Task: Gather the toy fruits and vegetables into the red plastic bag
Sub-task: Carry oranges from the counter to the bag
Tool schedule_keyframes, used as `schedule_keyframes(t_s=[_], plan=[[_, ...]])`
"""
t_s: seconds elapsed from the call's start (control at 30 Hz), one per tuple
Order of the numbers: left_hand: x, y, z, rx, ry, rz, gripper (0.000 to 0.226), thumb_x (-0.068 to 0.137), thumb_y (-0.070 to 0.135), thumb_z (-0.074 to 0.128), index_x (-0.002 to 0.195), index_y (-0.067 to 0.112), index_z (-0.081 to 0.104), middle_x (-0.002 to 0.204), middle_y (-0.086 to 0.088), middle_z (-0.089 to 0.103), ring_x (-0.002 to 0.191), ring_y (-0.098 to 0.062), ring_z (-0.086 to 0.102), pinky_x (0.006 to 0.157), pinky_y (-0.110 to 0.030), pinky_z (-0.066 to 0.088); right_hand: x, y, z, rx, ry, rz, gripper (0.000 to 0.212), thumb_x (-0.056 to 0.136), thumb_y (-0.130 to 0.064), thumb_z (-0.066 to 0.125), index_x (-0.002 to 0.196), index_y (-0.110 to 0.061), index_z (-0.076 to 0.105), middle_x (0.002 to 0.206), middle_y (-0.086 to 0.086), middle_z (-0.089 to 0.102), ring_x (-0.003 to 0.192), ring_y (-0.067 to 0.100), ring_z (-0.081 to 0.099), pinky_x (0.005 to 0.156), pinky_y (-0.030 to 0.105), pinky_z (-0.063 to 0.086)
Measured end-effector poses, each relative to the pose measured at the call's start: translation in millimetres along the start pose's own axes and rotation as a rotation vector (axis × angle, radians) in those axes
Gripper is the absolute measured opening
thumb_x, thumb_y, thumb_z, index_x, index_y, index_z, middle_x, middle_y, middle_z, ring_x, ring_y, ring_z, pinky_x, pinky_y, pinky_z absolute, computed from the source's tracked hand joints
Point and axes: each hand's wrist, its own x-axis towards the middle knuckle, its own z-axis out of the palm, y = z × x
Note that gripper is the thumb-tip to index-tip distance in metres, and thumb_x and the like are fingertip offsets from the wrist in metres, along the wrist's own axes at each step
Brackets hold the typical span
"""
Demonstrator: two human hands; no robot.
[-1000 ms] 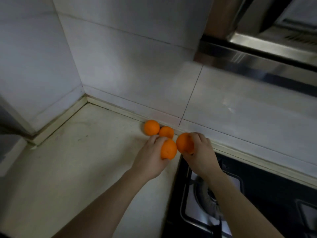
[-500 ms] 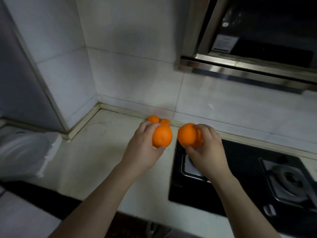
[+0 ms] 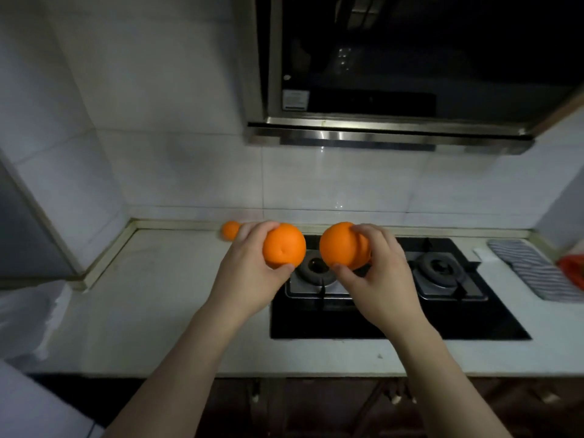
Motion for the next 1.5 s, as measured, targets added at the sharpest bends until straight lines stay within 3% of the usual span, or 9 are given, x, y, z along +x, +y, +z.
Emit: schedule_keyframes(t_s=[0.33,0.53,0.83,0.9,1.0,1.13,1.33,1.5], plan=[[-2.8,122.5,112.7,-0.099,-0.086,0.095,0.07,0.073,0.03,0.082,0.132,0.034,0.046,0.131,0.013,0.041,0.11,-0.011,0.048,0.091,-0.036,0.049,-40.6,98.4,-128.0,-0.063,0.121,0.139,0.064,0.073,-0.032,0.075,0.129,-0.034,0.043,0.131,-0.014,0.042,0.116,0.013,0.045,0.092,0.04,0.047],[-7.6,196.0,197.7,-0.183,-0.138,0.147,0.068,0.07,0.028,0.082,0.129,0.033,0.049,0.128,0.014,0.042,0.111,-0.012,0.051,0.093,-0.039,0.051,-63.6,167.1,-207.7,-0.098,0.211,0.202,0.061,0.072,-0.027,0.077,0.126,-0.029,0.048,0.127,-0.01,0.045,0.113,0.009,0.045,0.087,0.025,0.04],[-14.0,269.0,301.1,-0.258,-0.261,0.187,0.071,0.069,0.026,0.083,0.131,0.035,0.049,0.128,0.016,0.042,0.109,-0.011,0.053,0.092,-0.039,0.052,-98.6,248.0,-288.1,-0.141,0.27,0.342,0.061,0.071,-0.026,0.076,0.125,-0.03,0.047,0.124,-0.012,0.045,0.113,0.008,0.045,0.089,0.027,0.042],[-9.9,281.1,321.2,-0.274,-0.289,0.199,0.07,0.07,0.026,0.083,0.131,0.036,0.049,0.127,0.017,0.041,0.107,-0.011,0.054,0.089,-0.033,0.053,-101.1,264.4,-299.3,-0.153,0.297,0.373,0.062,0.072,-0.026,0.077,0.126,-0.029,0.048,0.124,-0.013,0.045,0.113,0.006,0.045,0.089,0.025,0.04],[-2.6,297.8,349.9,-0.317,-0.346,0.197,0.069,0.073,0.023,0.083,0.132,0.037,0.049,0.126,0.019,0.039,0.108,-0.007,0.053,0.078,-0.012,0.045,-101.7,288.5,-312.4,-0.157,0.335,0.423,0.062,0.072,-0.028,0.077,0.127,-0.032,0.047,0.123,-0.016,0.043,0.112,0.004,0.044,0.089,0.024,0.04],[15.0,315.5,393.3,-0.386,-0.396,0.198,0.068,0.073,0.02,0.082,0.131,0.037,0.051,0.126,0.019,0.041,0.105,-0.004,0.054,0.071,-0.006,0.044,-94.9,326.0,-326.1,-0.155,0.375,0.488,0.063,0.072,-0.028,0.077,0.125,-0.037,0.045,0.121,-0.019,0.042,0.108,0.002,0.046,0.087,0.028,0.047],[54.3,333.3,468.1,-0.476,-0.466,0.178,0.067,0.072,0.02,0.083,0.128,0.041,0.052,0.126,0.02,0.042,0.107,-0.005,0.054,0.077,-0.014,0.046,-64.7,386.7,-347.3,-0.228,0.392,0.565,0.067,0.071,-0.028,0.077,0.129,-0.037,0.045,0.123,-0.02,0.04,0.11,0.006,0.047,0.084,0.032,0.05],[91.1,358.2,524.2,-0.515,-0.539,0.21,0.067,0.072,0.02,0.082,0.127,0.043,0.051,0.128,0.019,0.043,0.107,-0.008,0.056,0.084,-0.034,0.056,-38.6,431.5,-366.6,-0.294,0.421,0.612,0.067,0.07,-0.029,0.077,0.129,-0.035,0.045,0.124,-0.02,0.04,0.109,0.005,0.045,0.083,0.035,0.052]])
